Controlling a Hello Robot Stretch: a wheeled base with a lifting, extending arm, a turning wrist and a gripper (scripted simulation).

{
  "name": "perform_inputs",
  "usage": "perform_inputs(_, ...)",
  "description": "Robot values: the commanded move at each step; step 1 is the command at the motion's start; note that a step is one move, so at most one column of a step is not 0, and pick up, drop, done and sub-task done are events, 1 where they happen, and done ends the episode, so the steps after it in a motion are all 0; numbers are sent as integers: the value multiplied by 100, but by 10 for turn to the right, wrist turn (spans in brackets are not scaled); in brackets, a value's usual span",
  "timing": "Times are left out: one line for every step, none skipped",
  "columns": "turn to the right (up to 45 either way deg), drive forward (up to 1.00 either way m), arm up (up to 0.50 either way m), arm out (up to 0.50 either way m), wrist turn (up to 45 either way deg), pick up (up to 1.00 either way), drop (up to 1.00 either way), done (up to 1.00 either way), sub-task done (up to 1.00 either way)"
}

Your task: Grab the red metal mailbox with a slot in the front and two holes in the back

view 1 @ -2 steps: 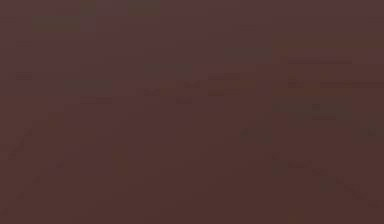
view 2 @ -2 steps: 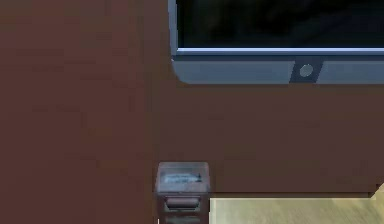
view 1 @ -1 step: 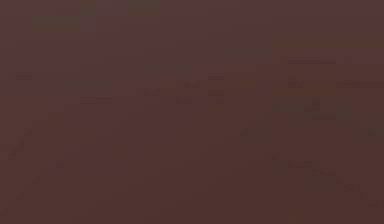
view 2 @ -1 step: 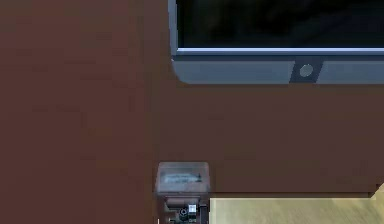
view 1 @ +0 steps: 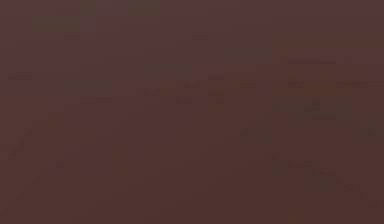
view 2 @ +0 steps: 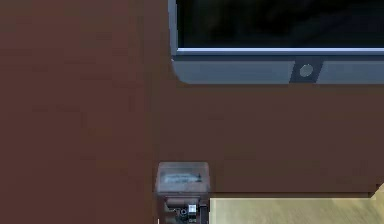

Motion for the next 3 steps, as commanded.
perform_inputs(0,0,0,0,450,0,0,0,0)
perform_inputs(0,0,0,0,450,0,0,0,0)
perform_inputs(0,0,0,0,360,0,0,0,0)
